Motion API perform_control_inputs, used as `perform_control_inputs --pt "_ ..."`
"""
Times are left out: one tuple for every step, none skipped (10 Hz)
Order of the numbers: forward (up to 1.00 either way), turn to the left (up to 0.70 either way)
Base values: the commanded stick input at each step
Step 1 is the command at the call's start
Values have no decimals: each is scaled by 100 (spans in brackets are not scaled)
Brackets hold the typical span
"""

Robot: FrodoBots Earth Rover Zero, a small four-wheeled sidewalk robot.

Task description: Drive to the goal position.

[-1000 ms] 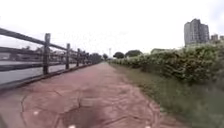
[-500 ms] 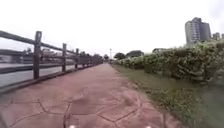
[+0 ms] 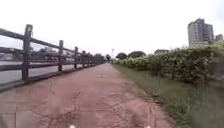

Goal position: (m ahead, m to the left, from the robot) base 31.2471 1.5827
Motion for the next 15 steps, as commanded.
perform_control_inputs --pt "100 2" --pt "100 2" --pt "100 2" --pt "100 2" --pt "100 2" --pt "100 2" --pt "100 2" --pt "100 2" --pt "100 2" --pt "100 2" --pt "100 2" --pt "100 2" --pt "100 2" --pt "100 2" --pt "100 2"
